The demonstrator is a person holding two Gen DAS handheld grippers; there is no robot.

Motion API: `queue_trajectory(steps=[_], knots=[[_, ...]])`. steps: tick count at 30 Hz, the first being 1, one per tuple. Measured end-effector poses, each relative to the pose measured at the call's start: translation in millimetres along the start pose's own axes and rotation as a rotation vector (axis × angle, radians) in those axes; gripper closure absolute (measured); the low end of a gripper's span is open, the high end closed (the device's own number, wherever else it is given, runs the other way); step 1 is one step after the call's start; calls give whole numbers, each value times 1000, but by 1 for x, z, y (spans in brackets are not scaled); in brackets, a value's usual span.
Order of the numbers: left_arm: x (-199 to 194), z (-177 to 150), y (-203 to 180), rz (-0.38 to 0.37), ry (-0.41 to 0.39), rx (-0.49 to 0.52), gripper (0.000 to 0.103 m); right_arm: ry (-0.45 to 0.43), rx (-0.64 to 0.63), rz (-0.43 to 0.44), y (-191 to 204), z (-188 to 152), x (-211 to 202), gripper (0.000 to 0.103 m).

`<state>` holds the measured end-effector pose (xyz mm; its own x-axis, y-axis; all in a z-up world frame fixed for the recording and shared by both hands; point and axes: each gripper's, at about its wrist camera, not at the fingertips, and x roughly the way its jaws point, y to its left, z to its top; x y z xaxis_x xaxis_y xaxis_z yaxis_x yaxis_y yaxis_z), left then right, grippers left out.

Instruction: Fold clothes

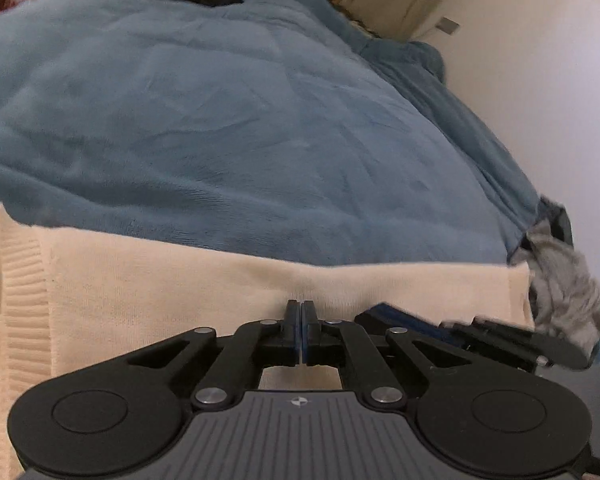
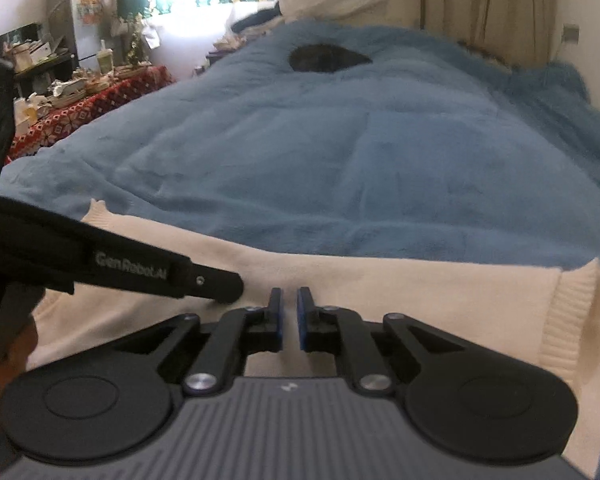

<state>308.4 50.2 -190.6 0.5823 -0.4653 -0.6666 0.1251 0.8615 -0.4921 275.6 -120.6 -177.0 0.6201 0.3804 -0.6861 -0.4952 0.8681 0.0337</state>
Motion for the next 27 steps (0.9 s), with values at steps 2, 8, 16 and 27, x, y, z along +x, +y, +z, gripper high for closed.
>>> queue_trajectory(steps=[2, 8, 16, 27], knots=[[-3, 5, 1, -22, 12, -30, 100, 25, -18, 3, 0, 8, -4, 95], [8, 16, 1, -37, 47, -33, 100, 46, -3, 46, -9, 27, 1, 94], [25, 25, 23, 9, 16, -110, 100, 57, 58, 13, -26, 26, 32, 101], [-24, 29, 86, 136, -60, -138, 100, -13, 136, -116, -104, 18, -7, 103]])
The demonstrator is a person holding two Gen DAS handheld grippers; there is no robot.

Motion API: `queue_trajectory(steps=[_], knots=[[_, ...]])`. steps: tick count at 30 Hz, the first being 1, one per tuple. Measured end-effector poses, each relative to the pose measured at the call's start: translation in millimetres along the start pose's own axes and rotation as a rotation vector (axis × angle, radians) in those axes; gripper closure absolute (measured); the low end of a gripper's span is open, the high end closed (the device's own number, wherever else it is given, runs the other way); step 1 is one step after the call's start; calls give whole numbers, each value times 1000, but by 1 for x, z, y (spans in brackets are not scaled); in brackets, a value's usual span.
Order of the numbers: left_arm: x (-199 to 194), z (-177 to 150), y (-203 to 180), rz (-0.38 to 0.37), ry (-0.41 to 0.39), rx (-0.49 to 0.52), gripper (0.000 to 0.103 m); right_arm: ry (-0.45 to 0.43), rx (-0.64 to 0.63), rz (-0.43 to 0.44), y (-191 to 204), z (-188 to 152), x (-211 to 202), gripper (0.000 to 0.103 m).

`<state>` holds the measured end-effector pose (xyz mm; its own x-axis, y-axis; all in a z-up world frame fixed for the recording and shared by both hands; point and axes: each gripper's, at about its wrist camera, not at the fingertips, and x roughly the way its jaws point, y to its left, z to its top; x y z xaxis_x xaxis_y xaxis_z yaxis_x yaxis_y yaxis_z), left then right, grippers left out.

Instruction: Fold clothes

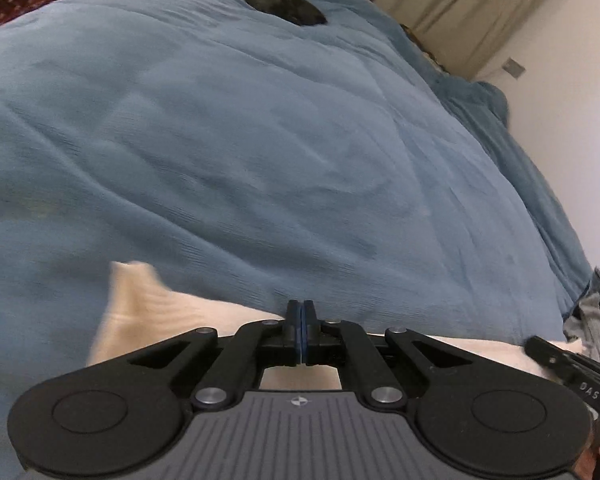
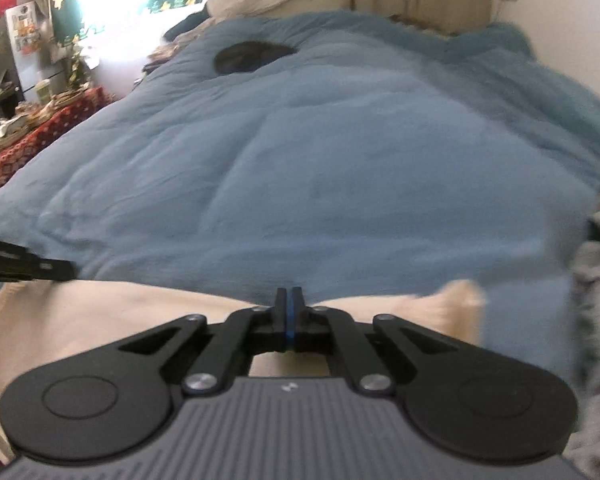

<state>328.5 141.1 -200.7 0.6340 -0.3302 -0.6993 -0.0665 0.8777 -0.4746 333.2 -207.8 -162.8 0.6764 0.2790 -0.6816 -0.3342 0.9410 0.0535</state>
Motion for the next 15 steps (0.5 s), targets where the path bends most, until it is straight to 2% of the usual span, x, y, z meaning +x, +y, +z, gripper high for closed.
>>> queue_trajectory(steps=[4, 5, 7, 9, 10, 13, 15], knots=[[-28, 4, 23, 77, -60, -17, 100, -41, -23, -90, -21, 2, -20, 102], [-32, 6, 28, 98, -69, -28, 100, -54, -13, -128, -27, 3, -25, 99], [-41, 9, 39, 83, -78, -69, 100, -87, 30, -170, -43, 4, -37, 99], [-53, 10, 42, 77, -101, -82, 100, -123, 110, -149, -57, 5, -49, 92], [-58, 11, 39, 70, -111, -76, 100, -134, 137, -124, -61, 6, -53, 92], [-56, 11, 22, 2, -96, -53, 100, -127, 97, -27, -48, 5, -53, 92], [-46, 8, 7, -35, -60, -22, 100, -90, 30, -15, -27, 4, -37, 93]])
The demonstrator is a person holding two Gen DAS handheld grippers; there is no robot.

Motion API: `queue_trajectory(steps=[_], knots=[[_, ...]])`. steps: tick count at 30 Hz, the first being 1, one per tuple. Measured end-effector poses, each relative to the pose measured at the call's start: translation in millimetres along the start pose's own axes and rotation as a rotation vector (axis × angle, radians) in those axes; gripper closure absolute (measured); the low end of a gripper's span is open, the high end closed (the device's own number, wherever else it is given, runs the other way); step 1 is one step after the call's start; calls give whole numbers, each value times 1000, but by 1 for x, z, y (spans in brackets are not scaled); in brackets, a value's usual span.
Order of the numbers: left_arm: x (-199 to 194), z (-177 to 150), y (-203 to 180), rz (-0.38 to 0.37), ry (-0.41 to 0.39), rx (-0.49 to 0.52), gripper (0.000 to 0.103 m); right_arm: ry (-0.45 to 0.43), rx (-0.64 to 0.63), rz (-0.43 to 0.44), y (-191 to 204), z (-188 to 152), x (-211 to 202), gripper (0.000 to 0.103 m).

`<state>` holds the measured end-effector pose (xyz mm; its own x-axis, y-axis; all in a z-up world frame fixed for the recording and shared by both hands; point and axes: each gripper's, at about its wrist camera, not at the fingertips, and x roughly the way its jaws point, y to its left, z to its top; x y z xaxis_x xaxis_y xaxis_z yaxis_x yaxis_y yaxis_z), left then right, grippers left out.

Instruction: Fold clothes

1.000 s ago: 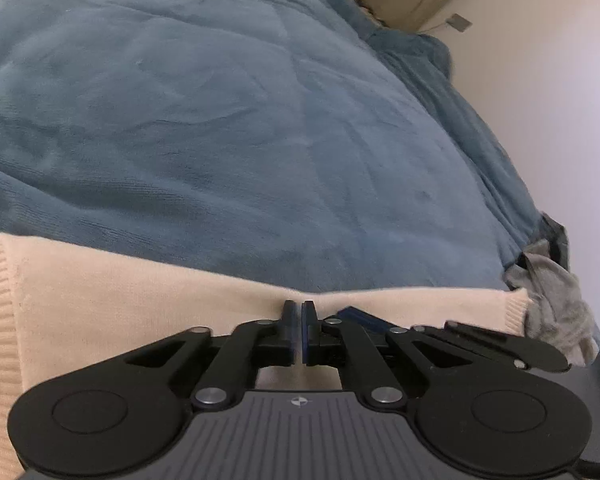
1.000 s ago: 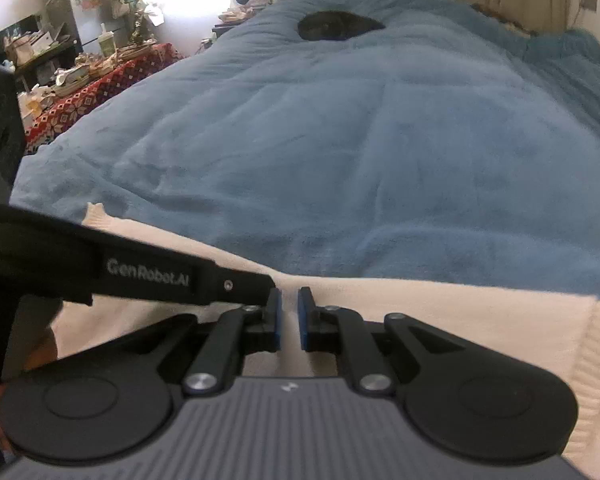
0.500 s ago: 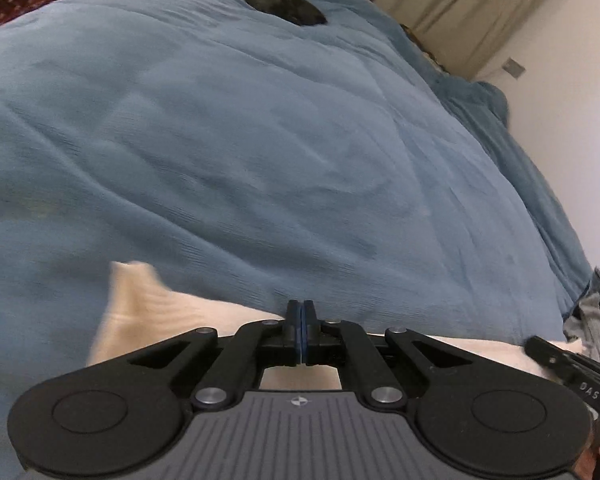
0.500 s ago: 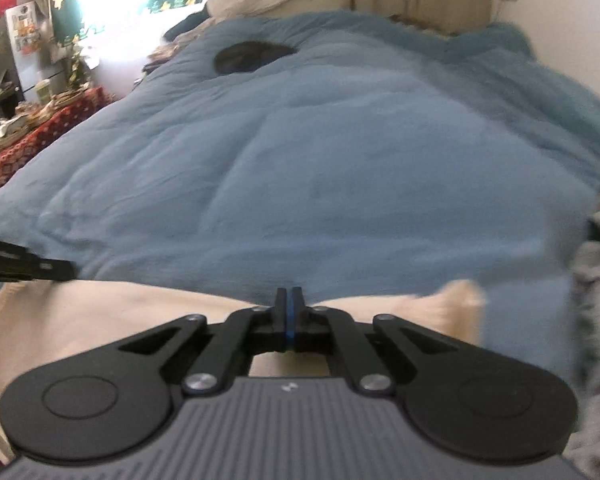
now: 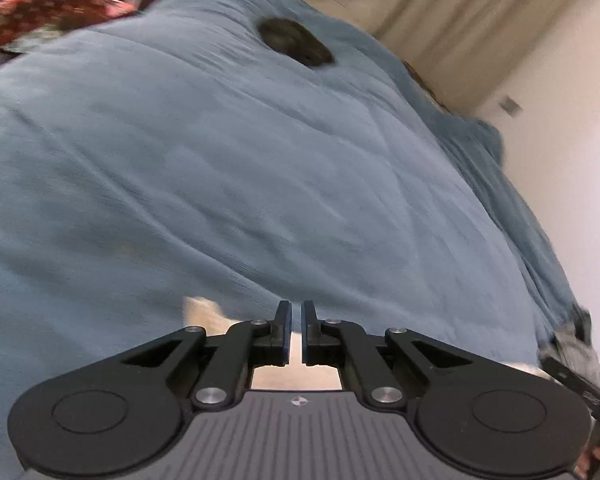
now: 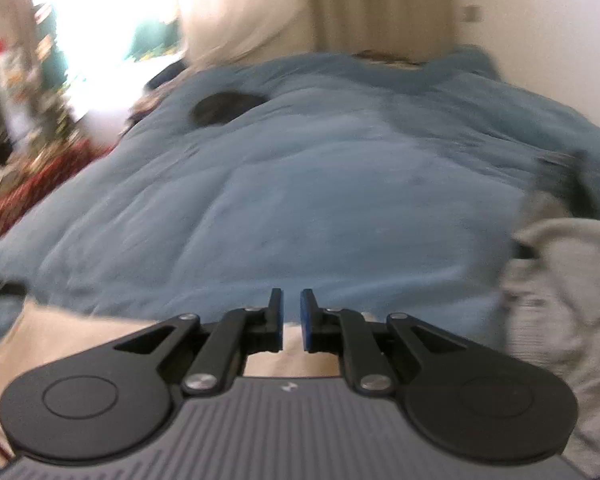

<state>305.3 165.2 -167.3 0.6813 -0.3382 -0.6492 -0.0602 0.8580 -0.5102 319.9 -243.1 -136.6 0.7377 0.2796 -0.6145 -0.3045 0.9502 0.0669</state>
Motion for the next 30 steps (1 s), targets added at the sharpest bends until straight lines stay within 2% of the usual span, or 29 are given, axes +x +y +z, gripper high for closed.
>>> queue_trajectory(steps=[1, 3, 4, 5, 6, 8, 10, 11, 13, 14, 15, 17, 19, 20, 23, 25, 28, 30], knots=[[8, -2, -8, -4, 19, 25, 100, 22, -33, 0, 11, -2, 10, 94], [27, -10, -16, 43, 56, 78, 99, 42, -58, -21, 14, -6, 22, 96], [35, -12, -12, 73, 63, 95, 101, 48, -61, -36, 12, -9, 26, 97], [42, -15, -7, 103, 70, 111, 100, 49, -61, -48, 8, -10, 29, 103], [49, -18, -2, 134, 77, 127, 100, 45, -61, -65, 3, -11, 27, 103], [49, -14, 17, 85, 84, 41, 100, 34, -78, -132, -9, -11, 23, 103], [39, -7, 25, 131, 64, -1, 100, 8, -78, -190, -25, -10, 16, 101], [33, -4, 28, 145, 48, -7, 101, -3, -67, -207, -34, -10, 10, 93], [17, 3, 37, 130, 11, -44, 101, -24, -17, -195, -50, -11, -2, 93], [10, 7, 43, 120, -7, -65, 100, -36, 23, -162, -59, -11, -7, 89], [2, 10, 48, 110, -24, -86, 97, -40, 57, -127, -65, -11, -11, 77], [-8, 15, 58, 95, -44, -131, 86, -47, 101, -84, -71, -12, -17, 72], [-13, 17, 67, 87, -44, -180, 59, -53, 127, -52, -74, -12, -19, 72], [-15, 18, 72, 84, -44, -205, 56, -58, 134, -47, -73, -11, -18, 72], [-14, 14, 72, 68, -21, -207, 54, -111, 148, -77, -71, -6, -16, 67], [-10, 12, 69, 60, -9, -196, 48, -125, 185, -61, -76, -3, -19, 66], [9, 12, 66, 48, 34, -172, 47, -96, 209, -21, -75, 1, -9, 64], [20, 10, 64, 74, 65, -150, 47, -52, 197, -18, -72, 0, -1, 56]])
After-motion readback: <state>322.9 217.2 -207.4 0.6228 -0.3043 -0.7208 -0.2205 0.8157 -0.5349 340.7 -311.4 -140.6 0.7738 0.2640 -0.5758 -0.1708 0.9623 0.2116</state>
